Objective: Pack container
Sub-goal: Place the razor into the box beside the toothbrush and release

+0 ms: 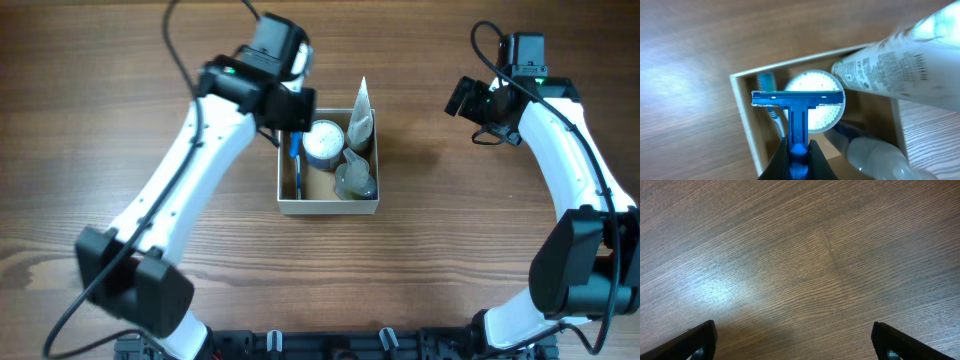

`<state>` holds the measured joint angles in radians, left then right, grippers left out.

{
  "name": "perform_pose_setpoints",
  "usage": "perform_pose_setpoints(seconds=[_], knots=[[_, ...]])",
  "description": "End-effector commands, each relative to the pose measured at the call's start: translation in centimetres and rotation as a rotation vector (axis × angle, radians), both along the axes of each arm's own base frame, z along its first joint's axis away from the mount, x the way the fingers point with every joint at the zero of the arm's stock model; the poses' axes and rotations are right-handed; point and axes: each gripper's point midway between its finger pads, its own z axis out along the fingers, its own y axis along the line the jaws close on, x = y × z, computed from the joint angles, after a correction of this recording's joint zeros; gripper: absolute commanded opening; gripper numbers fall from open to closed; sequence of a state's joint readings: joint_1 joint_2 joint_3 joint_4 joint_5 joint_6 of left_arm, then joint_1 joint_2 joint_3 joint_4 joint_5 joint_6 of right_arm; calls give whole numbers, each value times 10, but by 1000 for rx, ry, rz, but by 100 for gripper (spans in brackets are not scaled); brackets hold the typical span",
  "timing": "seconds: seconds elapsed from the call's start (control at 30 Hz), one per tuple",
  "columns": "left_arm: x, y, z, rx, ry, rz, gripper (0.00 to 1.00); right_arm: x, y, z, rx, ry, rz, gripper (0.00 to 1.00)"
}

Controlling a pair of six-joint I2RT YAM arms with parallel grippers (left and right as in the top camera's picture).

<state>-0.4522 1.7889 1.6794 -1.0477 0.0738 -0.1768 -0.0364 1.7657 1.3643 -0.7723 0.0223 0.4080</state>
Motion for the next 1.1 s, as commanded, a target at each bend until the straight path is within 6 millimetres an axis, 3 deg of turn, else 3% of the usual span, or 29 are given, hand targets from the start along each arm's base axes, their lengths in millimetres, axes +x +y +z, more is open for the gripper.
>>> perform_pose_setpoints(seconds=[0.0,0.23,0.37,0.47,0.6,0.7,0.8,0.9,0.97,1.07], knots=[[-4,-2,-44,51,97,74,4,2,1,-3,16,4,-9,100],[-9,11,-52,129,120,104,11,2,1,-3,16,4,-9,100],[-9,17,-53,164,115,113,29,2,1,-3,16,4,-9,100],[-10,20,-53,176,113,117,38,2,1,-3,15,4,-9,100],[-5,29,-44,189,80,142,41,2,1,-3,16,4,-9,100],[-1,43,-18,158,31,181,44,2,1,-3,16,4,-9,100],[3,63,13,142,-46,218,70,2,1,-3,16,4,-9,100],[1,98,56,162,-166,308,80,2,1,-3,16,4,-9,100],[-5,114,82,154,-235,350,100,2,1,-3,16,4,-9,100],[-25,132,129,102,-355,396,100,2,1,-3,16,4,-9,100]])
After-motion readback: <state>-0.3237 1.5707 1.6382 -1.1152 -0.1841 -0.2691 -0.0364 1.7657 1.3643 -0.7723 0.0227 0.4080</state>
